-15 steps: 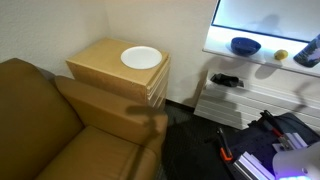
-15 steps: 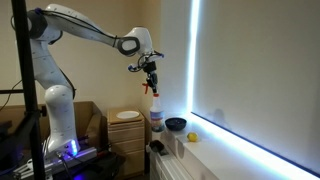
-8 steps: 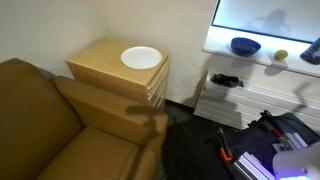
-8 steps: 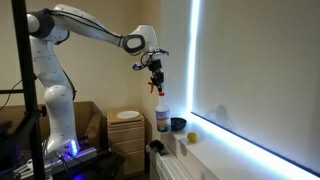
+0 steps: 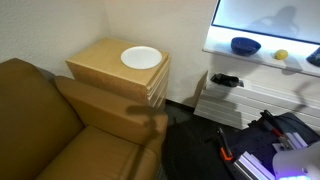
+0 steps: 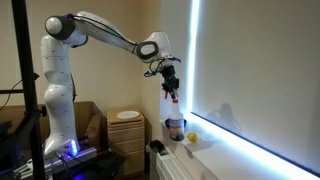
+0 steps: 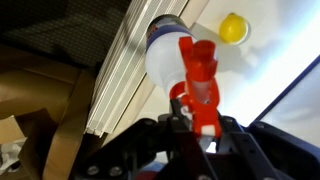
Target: Move the spray bottle from the arm rest to the table
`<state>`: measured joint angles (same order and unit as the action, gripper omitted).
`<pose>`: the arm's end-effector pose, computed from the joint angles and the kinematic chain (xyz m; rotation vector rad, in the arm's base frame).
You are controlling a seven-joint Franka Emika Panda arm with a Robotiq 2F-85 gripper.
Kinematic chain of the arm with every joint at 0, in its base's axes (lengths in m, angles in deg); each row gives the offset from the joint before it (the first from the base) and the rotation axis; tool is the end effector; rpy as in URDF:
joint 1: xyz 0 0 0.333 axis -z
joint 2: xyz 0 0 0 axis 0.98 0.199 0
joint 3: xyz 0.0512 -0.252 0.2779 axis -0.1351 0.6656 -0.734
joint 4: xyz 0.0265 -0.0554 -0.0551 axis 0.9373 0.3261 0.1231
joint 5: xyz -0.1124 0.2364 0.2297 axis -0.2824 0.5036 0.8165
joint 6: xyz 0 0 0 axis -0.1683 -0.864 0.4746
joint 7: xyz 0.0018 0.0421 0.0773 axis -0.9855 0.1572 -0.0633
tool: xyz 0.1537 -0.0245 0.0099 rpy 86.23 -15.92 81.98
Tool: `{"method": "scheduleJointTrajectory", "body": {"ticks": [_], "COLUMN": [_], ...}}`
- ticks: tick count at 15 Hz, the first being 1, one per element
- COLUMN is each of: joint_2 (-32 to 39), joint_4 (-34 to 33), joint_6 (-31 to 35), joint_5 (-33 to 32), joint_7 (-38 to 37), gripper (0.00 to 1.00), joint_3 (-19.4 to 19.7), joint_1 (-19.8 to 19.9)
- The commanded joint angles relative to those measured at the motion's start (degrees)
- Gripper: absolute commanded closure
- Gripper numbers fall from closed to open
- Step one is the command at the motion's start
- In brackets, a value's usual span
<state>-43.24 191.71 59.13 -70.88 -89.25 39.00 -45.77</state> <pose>0.2613 -0.4860 0.5243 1.8779 -2.3668 0.4349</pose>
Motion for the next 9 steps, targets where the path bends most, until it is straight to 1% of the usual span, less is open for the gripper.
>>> {"method": "scheduleJointTrajectory", "body": {"ticks": [1,2,3,4,7,8,9], "joint_2": [10.2,11.5,7.2,8.7,9.1,9.1,10.6], "joint_4": [-11.6,-13.5,-7.7,-9.0,-8.5,-8.5,-9.5], "joint_6": [0.4,-1.1,0.0,-0.1,-0.1,-0.1,-0.5], "joint_5": [2.2,3.4,1.3,1.5,1.5,1.5,1.7], "joint_7": [-7.1,-9.5,-6.5,-7.0,-7.0,-7.0,-8.4], "gripper": [0.93,0.93,0.93,0.74,0.74,0.93,0.93], "joint_3": [2.4,2.9,2.7,3.1,3.1,3.1,3.2], "joint_1": [1.0,0.9,-0.1,-0.2,-0.4,-0.4,-0.4]}}
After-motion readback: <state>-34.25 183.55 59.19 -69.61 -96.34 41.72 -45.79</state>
